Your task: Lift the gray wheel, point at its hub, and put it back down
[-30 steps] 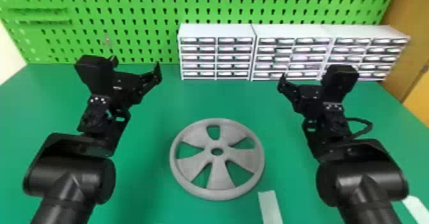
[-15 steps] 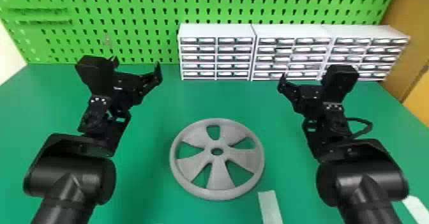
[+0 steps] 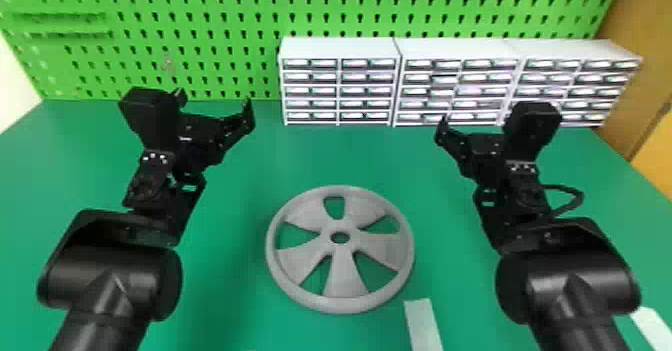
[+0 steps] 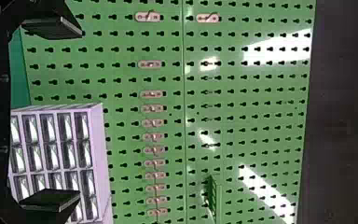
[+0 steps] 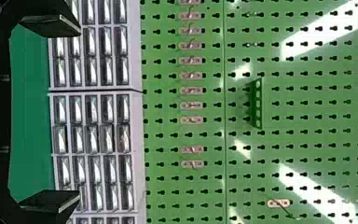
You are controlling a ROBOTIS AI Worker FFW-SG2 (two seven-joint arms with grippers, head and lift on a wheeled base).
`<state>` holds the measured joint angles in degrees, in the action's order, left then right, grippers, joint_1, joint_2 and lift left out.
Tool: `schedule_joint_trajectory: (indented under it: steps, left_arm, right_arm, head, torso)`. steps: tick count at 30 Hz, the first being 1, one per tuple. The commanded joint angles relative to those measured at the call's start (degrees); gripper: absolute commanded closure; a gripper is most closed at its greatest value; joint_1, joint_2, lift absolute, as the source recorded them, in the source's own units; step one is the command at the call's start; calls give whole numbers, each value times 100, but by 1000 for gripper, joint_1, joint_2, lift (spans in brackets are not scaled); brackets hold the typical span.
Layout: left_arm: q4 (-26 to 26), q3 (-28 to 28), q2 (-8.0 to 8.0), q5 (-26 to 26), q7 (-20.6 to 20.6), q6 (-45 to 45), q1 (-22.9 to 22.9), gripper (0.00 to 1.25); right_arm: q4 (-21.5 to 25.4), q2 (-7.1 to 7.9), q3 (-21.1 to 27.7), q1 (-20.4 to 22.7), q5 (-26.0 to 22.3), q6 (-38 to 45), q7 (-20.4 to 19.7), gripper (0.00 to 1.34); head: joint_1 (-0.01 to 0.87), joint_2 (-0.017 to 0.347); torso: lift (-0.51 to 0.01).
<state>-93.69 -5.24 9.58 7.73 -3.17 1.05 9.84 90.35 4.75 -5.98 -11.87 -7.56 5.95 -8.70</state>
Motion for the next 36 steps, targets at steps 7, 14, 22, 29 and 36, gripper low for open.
schedule_joint_trajectory:
  steps: [7,14,22,29,36]
  left_arm:
    - [0,-3,0,-17,0,0,0,84]
    - [0,-3,0,-26,0,0,0,84]
    - [0,-12,0,-26,0,0,0,84]
    - [0,-12,0,-17,-8,0,0,84]
    - [0,-20,0,-17,-8,0,0,84]
  right_arm:
    - [-9,0,-9,0,0,20,0,79]
    - [-9,0,0,0,0,20,0,81]
    - [-9,0,9,0,0,20,0,81]
    - [-9,0,0,0,0,20,0,81]
    - [-9,0,9,0,0,20,0,82]
  head:
    - [692,48]
    - [692,48]
    - [692,48]
    - [692,48]
    - [692,48]
  torso:
    - [-88]
    - [-88]
    - [-88]
    - [-88]
    - [-88]
